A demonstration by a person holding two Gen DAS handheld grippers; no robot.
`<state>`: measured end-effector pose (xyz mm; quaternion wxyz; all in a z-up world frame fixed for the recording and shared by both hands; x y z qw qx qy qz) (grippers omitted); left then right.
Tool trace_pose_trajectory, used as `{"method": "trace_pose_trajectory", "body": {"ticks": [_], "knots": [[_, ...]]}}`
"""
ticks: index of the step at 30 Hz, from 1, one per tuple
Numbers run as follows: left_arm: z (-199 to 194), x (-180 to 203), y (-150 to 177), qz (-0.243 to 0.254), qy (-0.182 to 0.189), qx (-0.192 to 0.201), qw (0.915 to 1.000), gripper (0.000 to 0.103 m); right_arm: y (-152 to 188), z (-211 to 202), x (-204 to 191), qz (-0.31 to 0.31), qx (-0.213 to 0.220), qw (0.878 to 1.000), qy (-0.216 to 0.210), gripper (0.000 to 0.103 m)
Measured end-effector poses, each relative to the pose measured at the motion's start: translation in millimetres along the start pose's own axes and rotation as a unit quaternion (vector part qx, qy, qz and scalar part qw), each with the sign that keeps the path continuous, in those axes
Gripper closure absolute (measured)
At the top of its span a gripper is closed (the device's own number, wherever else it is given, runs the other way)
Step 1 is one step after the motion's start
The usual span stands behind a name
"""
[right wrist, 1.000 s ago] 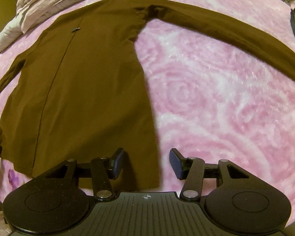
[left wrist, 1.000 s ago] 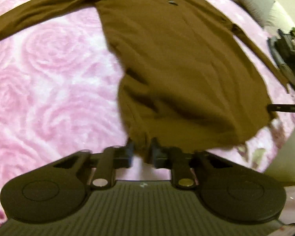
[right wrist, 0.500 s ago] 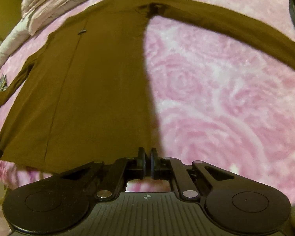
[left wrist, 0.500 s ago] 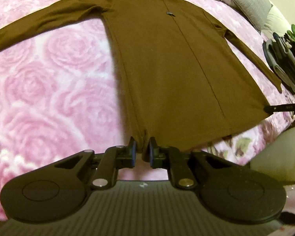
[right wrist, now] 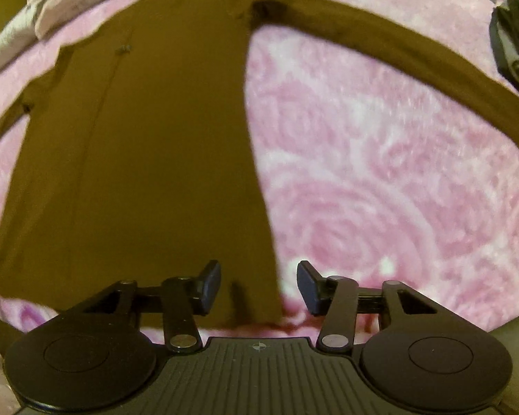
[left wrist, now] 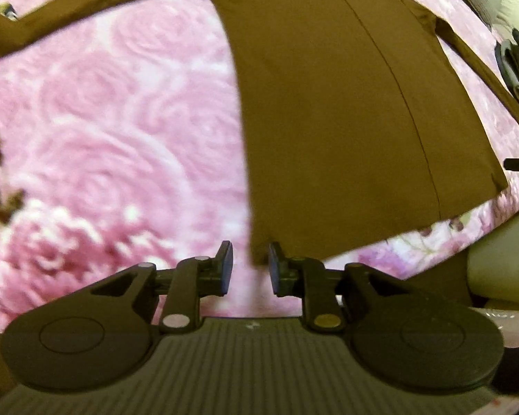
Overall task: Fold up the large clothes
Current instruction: 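Pull the hem with the left tool to straighten the shirt, then release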
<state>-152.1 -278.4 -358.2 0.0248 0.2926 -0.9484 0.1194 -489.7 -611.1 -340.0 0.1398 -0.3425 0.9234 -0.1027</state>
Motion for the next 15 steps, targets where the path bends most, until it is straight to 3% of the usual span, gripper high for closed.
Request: {"method": "trace_pose_trajectory", "body": {"ticks": [7, 15], "knots": [[-35, -21, -63, 0.008, -0.021, 0.051, 0.9985, 0.078, -63, -24, -36, -0.016, 0.053, 0.998, -0.011, 0.057], [-30, -22, -185, 0.053, -0.039, 0.103, 0.9925, 0.069, -190, 0, -65, -0.097, 0.102, 0.989, -0.042, 0.057]]}}
Point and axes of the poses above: each gripper's, at about its wrist camera, not at the fingertips, and z roughly the way its jaws point, x to its right, y to its underside, the point moved 6 cm from there along z, roughly the way its jaws point, and after that the axes turned 2 degrees about -y, right-handed, at the moved point
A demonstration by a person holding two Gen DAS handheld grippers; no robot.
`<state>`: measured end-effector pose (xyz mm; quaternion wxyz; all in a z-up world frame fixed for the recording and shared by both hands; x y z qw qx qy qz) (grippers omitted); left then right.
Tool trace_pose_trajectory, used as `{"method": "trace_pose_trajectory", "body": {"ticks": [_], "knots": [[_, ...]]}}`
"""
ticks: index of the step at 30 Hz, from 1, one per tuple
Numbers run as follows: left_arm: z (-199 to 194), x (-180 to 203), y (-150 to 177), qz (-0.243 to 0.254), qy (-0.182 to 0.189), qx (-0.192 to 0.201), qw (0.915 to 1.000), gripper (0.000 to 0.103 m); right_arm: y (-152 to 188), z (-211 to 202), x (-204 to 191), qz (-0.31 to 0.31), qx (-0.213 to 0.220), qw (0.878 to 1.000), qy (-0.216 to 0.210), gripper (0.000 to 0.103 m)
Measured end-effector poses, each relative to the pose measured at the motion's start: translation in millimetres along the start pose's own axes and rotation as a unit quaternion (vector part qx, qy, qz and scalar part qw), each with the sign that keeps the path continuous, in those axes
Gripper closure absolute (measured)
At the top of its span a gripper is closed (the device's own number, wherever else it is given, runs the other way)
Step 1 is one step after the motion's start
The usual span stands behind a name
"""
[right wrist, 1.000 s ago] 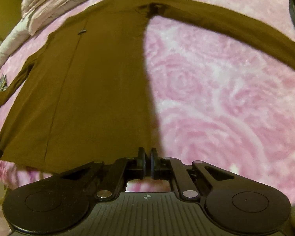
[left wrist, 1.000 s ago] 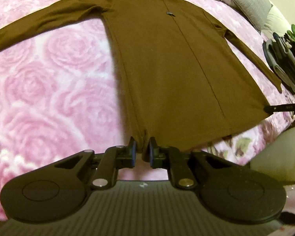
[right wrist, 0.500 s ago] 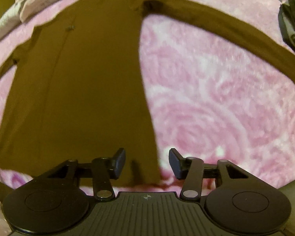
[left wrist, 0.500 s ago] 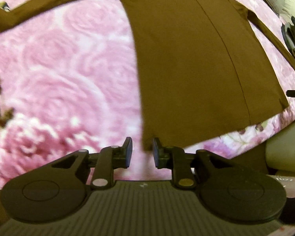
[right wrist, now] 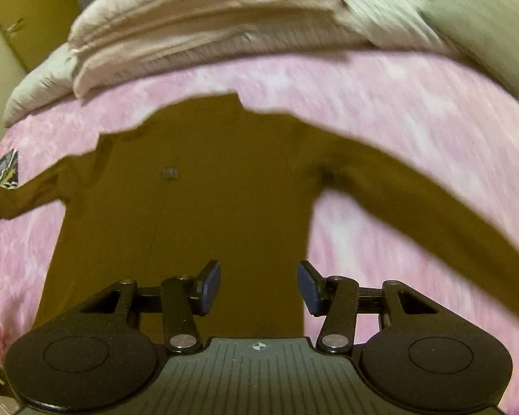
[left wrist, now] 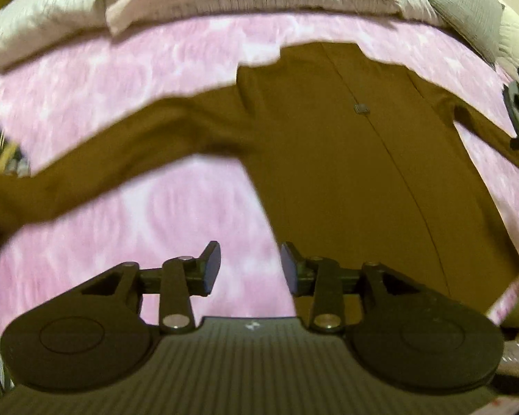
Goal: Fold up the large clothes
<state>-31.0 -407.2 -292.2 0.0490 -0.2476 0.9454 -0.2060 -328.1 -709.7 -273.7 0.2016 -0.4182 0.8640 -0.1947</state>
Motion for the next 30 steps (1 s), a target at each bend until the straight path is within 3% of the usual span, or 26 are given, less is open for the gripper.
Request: {"method": "trace_pose_trajectory", "body": {"ticks": [5, 11, 16, 19, 22, 24, 25, 29, 30], "knots": [[28, -20, -42, -0.007, -0.040, -0.001, 0.9992, 0.067, -55, 59, -6, -0.040, -0.007, 0.998, -0.038, 0.057], [28, -76, -32, -0.009, -0.101, -0.025, 0.9946, 0.060, -77, 107, -60, -0.093, -0.021, 0.992, -0.088, 0.057], [3, -160, -5, -0.031, -0.158, -0.034, 0.9863, 0.055, -68, 130, -132, -0.110, -0.040, 0.986, -0.116, 0.057], [-6, -225, 9, -0.044, -0.195, -0.030, 0.9793, 0.042, -61, 140, -185, -0.120, -0.039, 0.985, -0.115, 0.057], [0, -285, 17, -0.063, -0.212, -0.024, 0.9750, 0.040, -54, 146, -228, -0.113, -0.036, 0.988, -0.100, 0.057], [12, -320, 22, -0.085, -0.201, -0.020, 0.9756, 0.040, -47, 150, -250, -0.098, -0.036, 0.991, -0.083, 0.057], [19, -334, 24, -0.092, -0.190, -0.020, 0.9772, 0.042, -43, 155, -262, -0.087, -0.038, 0.993, -0.076, 0.057], [42, -360, 31, -0.103, -0.143, -0.017, 0.9843, 0.069, -28, 170, -302, -0.047, -0.060, 0.996, -0.045, 0.057], [42, -363, 32, -0.105, -0.130, -0.014, 0.9859, 0.094, -27, 169, -310, -0.040, -0.061, 0.996, -0.044, 0.057]]}}
Point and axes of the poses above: each gripper's, at about its wrist camera, not at the fingertips, and z roughly the way its jaws point, x to its right, y to its underside, the point moved 6 cm from there along z, roughly the way its jaws point, and after that the axes turned 2 degrees about -y, right-handed, at the moved point
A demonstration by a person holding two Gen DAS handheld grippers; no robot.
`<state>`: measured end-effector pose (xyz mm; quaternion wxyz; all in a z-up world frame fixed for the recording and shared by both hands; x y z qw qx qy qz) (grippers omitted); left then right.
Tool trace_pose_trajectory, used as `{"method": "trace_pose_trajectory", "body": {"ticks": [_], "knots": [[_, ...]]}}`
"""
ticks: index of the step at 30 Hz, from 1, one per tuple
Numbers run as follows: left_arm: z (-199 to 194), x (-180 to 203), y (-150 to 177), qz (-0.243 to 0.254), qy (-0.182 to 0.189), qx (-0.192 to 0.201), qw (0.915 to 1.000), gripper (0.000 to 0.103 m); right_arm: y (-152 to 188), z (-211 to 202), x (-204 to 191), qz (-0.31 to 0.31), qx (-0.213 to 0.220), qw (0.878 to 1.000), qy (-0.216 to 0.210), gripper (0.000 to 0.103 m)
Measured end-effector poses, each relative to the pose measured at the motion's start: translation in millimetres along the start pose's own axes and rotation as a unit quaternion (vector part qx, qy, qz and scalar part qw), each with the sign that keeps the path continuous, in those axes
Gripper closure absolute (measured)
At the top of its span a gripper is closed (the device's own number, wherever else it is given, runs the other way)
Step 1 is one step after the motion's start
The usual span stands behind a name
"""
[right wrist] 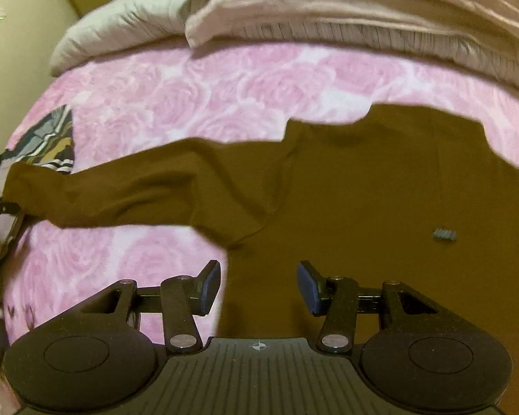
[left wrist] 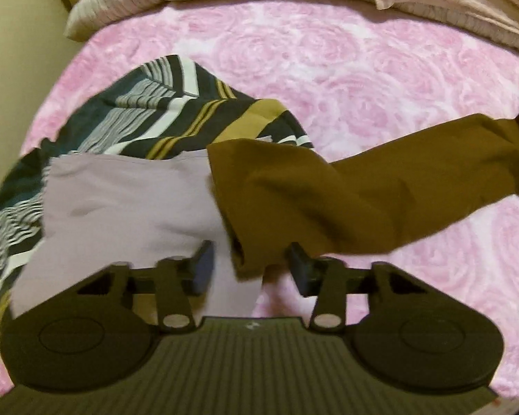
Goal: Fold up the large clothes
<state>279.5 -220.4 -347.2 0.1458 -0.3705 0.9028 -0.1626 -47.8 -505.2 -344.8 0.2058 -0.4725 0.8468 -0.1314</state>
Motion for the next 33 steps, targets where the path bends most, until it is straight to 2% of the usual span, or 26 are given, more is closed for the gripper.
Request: {"method": "trace_pose_trajectory", "body": {"ticks": [1, 3, 6, 7, 10, 13, 15, 20, 23, 26, 29, 33], "knots": [[-2, -4, 1, -0.010, 0.017, -0.001, 0.9998, 0.099, -1, -1, -10, 0.000, 0.001, 1.000, 0.001, 0.057], [-16, -11, 4, -0.026, 0.033, 0.014, 0.9990, 0.100, -1, -5, -23, -0.010, 0.001, 1.000, 0.009, 0.057], [-54, -27, 13, -0.024, 0.010, 0.043, 0.9987, 0.100, -2, -9, -37, -0.010, 0.001, 1.000, 0.014, 0.057], [-59, -33, 16, -0.029, 0.002, 0.043, 0.9987, 0.100, -2, -10, -39, -0.011, 0.001, 1.000, 0.016, 0.057], [-52, -43, 33, -0.049, 0.019, 0.014, 0.9985, 0.099, 1, -12, -39, 0.000, 0.002, 1.000, 0.021, 0.057], [-48, -44, 37, -0.037, 0.009, 0.006, 0.9993, 0.094, 7, -24, -28, 0.022, 0.008, 0.999, 0.029, 0.057], [-53, -46, 37, -0.038, -0.007, 0.012, 0.9992, 0.085, 13, -36, -17, 0.037, 0.013, 0.998, 0.039, 0.057], [-74, -40, 25, -0.022, -0.040, 0.026, 0.9986, 0.085, 43, -80, 35, 0.105, 0.033, 0.991, 0.073, 0.057], [-89, -13, 11, 0.002, -0.031, 0.036, 0.9989, 0.085, 65, -116, 80, 0.151, 0.054, 0.982, 0.101, 0.057], [-102, 34, -3, 0.029, -0.010, 0.047, 0.9984, 0.085, 85, -149, 130, 0.185, 0.074, 0.972, 0.125, 0.057], [-116, 96, -16, 0.053, 0.014, 0.063, 0.9965, 0.083, 110, -185, 195, 0.217, 0.093, 0.959, 0.155, 0.057], [-132, 203, -26, 0.085, 0.039, 0.074, 0.9929, 0.083, 146, -227, 296, 0.246, 0.111, 0.945, 0.184, 0.057]]}}
Point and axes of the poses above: each gripper's, at about its wrist camera, not at the fingertips, and z roughly the way its jaws point, x to its right, y to its underside, the point moved 6 cm from there along z, roughly the way its jaws point, and after that the axes turned 2 degrees about -y, right-handed, at the moved point
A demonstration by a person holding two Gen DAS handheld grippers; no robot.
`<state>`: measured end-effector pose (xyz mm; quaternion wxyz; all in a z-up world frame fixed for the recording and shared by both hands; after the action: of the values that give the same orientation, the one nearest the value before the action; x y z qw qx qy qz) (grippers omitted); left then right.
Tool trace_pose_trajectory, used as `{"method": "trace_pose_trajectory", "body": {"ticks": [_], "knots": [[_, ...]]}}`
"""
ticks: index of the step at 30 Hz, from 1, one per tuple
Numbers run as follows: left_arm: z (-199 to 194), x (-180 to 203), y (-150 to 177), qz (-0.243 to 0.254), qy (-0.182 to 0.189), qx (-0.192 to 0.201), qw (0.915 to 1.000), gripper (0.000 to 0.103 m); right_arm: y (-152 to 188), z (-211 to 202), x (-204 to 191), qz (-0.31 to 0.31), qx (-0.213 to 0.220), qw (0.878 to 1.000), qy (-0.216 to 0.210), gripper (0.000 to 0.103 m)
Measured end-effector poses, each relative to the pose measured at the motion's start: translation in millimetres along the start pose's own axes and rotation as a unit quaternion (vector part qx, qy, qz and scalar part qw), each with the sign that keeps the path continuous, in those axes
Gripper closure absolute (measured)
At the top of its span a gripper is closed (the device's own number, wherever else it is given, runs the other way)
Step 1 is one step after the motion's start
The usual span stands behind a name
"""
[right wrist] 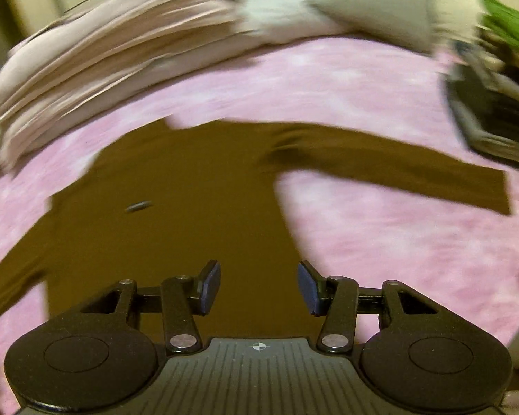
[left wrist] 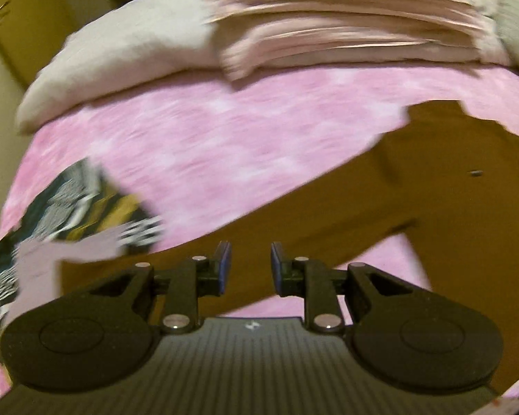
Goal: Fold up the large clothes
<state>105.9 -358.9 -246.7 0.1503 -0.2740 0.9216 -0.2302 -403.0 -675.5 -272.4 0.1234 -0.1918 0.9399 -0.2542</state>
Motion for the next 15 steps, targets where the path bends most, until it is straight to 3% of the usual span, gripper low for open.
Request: {"method": "trace_pose_trajectory", "body": {"ticks": [3, 9, 15], "knots": [[-5, 90, -16, 0.020, 0.010, 0.001, 0.9997, 0.082, -21, 12, 94, 0.023, 0.003, 1.000, 0.017, 0.057], [8, 285, -32, 0.077, 0.072, -0.031, 0.9940, 0.081, -75, 58, 253, 0.058, 0.023, 0.997, 0.047, 0.057], [27, 462, -58, 0.153, 0.143, -0.034, 0.9772, 0.077, -95, 107, 351, 0.090, 0.029, 0.994, 0.054, 0.057]]}}
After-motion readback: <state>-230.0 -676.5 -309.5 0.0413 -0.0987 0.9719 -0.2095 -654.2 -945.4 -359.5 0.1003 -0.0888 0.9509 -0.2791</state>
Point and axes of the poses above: each gripper's, at about its wrist camera, not at the fingertips, and z roughly the way its jaws point, x to its right, y to its underside, the point moved 6 cm from there along z, roughly the way its jaws point, and after that the axes turned 2 degrees about -y, right-handed, at the moved point
